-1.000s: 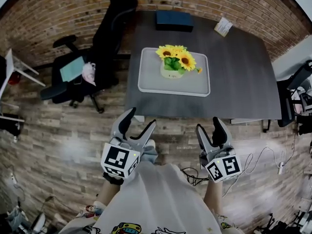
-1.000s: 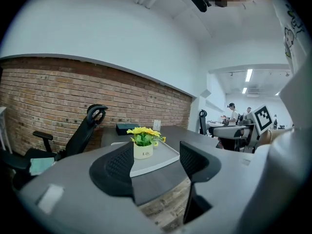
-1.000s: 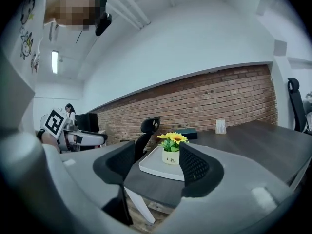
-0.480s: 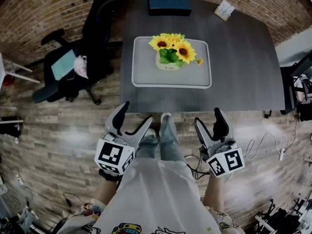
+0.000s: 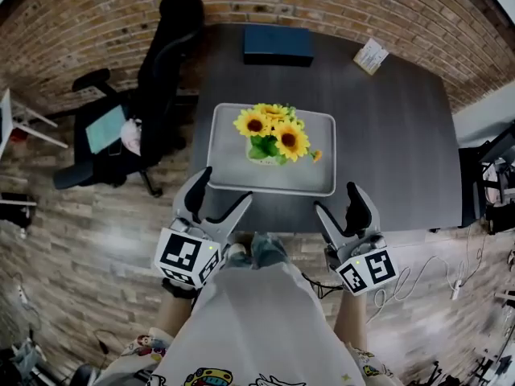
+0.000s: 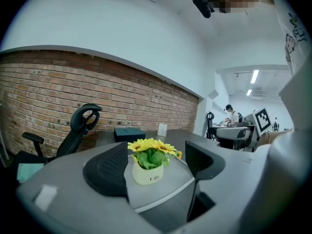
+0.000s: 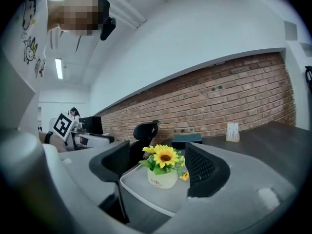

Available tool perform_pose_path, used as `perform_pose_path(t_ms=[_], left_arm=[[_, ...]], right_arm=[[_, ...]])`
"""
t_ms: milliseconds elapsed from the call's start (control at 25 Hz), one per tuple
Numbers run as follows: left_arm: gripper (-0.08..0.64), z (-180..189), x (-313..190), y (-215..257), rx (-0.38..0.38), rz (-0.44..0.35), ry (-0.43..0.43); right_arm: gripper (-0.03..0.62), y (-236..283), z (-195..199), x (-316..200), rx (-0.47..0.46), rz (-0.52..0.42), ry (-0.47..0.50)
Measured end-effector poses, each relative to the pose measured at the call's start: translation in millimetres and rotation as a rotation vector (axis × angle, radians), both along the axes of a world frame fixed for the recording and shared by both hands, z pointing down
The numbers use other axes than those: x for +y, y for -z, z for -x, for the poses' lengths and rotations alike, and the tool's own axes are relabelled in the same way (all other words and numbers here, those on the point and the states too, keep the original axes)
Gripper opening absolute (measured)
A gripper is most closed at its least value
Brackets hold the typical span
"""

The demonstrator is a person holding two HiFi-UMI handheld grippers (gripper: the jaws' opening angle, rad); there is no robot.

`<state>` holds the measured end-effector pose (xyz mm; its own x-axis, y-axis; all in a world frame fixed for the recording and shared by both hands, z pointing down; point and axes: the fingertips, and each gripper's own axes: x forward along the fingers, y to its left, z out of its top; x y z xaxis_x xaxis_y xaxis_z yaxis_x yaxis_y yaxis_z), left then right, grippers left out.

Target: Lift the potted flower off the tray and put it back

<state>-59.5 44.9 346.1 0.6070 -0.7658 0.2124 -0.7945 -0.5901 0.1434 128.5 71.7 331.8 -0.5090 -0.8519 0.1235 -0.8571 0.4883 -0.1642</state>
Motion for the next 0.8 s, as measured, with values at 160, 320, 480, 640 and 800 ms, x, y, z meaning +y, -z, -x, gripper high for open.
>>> perform_pose_path(t_ms=[160, 320, 480, 640, 800], left_arm=[[0.390, -11, -26, 11, 0.004, -0.018, 0.014], [0.402, -13, -41, 14, 0.008, -0.026, 0.036], [0.410, -11, -51, 16, 0.006, -0.026, 0.056], [0.413, -10, -58, 12, 0.014, -0.020, 0.044], [0.413, -8, -66, 13, 0.026, -0.018, 0.010]], right_arm=[[0.365, 16, -5, -35, -0.004, -0.048, 0.050], [0.381, 18, -2, -54, -0.005, -0.054, 0.102], [0.393, 16, 1, -70, -0.008, -0.051, 0.136], [0.400, 16, 4, -78, -0.004, -0.051, 0.141], [0.403, 13, 9, -85, -0.002, -0.032, 0.128]])
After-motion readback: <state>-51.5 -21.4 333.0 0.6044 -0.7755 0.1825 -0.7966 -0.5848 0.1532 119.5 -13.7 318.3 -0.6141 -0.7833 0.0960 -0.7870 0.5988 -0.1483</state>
